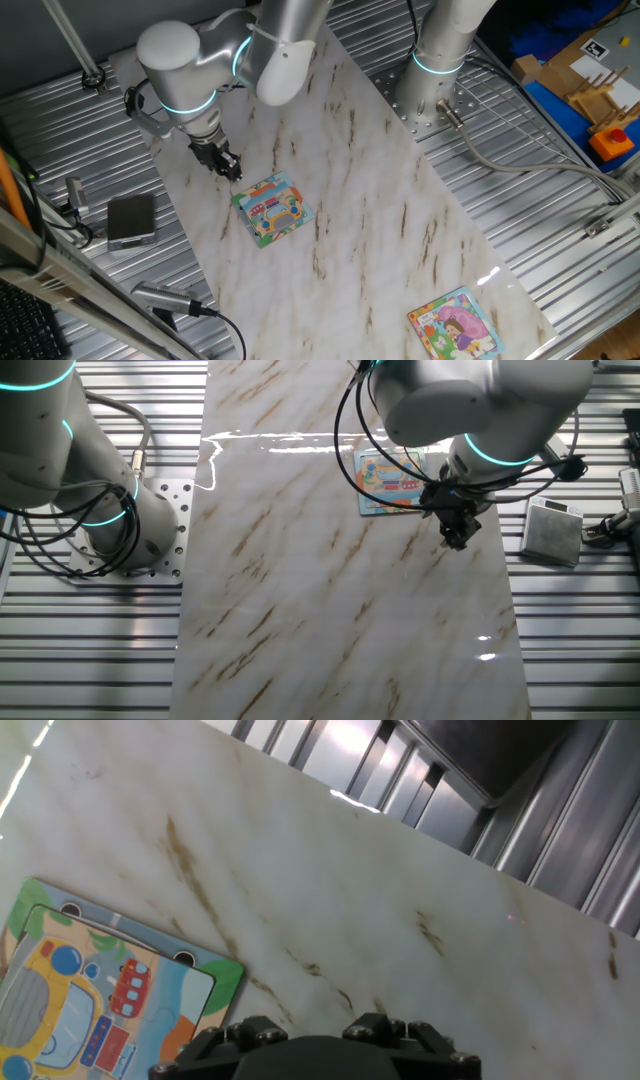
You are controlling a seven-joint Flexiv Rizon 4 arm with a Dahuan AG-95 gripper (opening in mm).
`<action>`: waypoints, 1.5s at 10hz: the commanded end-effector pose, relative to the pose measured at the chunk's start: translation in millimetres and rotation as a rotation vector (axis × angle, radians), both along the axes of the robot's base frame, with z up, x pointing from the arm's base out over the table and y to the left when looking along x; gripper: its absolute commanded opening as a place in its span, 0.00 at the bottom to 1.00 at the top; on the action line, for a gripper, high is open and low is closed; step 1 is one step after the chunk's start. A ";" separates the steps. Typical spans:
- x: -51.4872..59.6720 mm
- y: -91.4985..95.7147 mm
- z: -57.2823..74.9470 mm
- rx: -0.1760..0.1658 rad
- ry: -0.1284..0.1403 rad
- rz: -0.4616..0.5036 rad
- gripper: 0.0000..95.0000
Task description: Assemble one piece of a puzzle
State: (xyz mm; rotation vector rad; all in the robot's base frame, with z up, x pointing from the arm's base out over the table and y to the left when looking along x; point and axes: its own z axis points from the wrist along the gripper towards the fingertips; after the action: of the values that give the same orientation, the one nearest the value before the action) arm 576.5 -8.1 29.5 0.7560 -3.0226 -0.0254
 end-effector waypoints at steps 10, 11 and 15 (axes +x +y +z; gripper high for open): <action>-0.4 -0.4 0.5 -0.001 -0.001 0.000 0.60; -10.3 38.4 -2.2 -0.077 0.008 -0.053 0.40; -11.0 38.5 -2.1 -0.076 0.006 -0.061 0.40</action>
State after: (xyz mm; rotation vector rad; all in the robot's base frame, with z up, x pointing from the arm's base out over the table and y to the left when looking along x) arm 564.7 29.6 27.2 0.6614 -3.0220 0.0832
